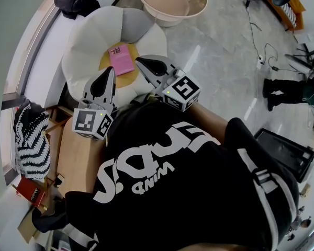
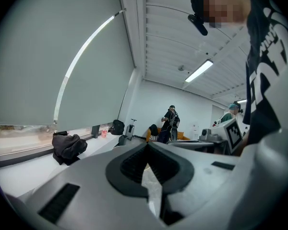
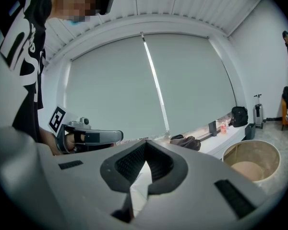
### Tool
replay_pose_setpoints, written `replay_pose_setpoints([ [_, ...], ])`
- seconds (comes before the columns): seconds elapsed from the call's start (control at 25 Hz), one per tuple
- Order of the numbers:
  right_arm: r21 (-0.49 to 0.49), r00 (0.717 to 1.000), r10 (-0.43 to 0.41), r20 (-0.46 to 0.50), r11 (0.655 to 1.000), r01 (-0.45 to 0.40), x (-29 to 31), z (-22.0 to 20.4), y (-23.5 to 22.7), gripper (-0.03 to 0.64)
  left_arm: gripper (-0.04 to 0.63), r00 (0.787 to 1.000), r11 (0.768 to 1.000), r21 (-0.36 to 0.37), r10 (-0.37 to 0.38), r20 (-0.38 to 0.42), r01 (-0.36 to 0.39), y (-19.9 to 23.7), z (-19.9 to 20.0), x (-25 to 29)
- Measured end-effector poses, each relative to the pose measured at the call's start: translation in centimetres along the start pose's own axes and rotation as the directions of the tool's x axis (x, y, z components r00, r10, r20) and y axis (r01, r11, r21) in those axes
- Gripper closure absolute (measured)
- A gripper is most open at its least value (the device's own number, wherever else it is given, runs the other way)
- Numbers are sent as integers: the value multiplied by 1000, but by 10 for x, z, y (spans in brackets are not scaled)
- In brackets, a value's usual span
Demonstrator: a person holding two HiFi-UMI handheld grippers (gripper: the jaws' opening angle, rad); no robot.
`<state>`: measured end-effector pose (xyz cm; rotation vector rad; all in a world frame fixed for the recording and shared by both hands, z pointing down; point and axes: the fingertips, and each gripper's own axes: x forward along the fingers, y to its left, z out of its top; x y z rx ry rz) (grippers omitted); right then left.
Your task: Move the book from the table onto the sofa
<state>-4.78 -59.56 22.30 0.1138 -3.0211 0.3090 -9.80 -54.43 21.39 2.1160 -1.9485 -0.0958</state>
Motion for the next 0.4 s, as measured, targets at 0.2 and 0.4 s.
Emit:
replay_pose_setpoints([
  [0.2,0,1000,-8,-8,1000,8,0,-3,-3,615,588,1000,1000,-6,1,-4,-1,0,-2,1],
  [0.4,-4,1000,-5,-8,1000,5,3,-4,-3,615,588,1000,1000,-12,4,-3,-4,3,-2,1],
])
